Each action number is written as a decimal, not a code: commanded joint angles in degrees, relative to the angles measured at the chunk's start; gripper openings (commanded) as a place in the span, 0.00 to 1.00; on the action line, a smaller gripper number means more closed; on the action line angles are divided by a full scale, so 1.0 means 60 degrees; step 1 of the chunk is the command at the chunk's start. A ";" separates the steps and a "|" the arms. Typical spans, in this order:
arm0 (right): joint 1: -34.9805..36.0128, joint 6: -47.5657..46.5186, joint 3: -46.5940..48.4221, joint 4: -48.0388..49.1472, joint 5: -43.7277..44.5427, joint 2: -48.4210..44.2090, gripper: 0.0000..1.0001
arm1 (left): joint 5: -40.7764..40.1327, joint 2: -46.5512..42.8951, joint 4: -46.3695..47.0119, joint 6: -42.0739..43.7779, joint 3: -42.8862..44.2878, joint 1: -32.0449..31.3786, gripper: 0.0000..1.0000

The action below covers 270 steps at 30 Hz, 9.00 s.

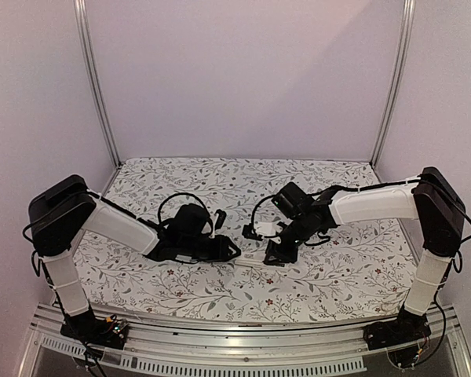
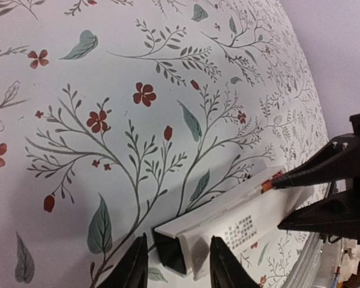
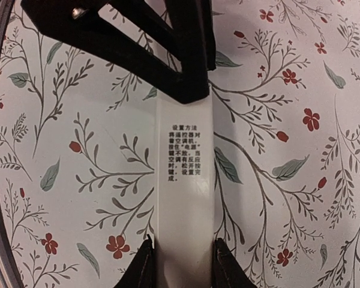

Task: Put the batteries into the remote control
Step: Place the battery cover on the remote control without the battery cover, then load the battery cover onto the remote control without the battery cover, then pick up the remote control from the center of the board, then pass from the right arm to the left

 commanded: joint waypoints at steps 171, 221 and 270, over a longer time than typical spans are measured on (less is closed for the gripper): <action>-0.0003 1.0732 -0.1839 -0.0767 0.3519 -0.1206 0.00 | -0.2875 0.0247 -0.4082 0.2411 0.1347 -0.0730 0.19; 0.1090 0.0557 0.0259 0.1874 -0.0387 -0.0348 0.99 | -0.6097 -0.5115 -0.3042 0.2909 -0.1136 -0.0774 0.97; 0.0817 0.5447 0.1010 0.7858 -0.4126 -0.3279 0.07 | -0.0797 -0.6923 0.1969 0.6914 -0.1525 -0.2251 0.98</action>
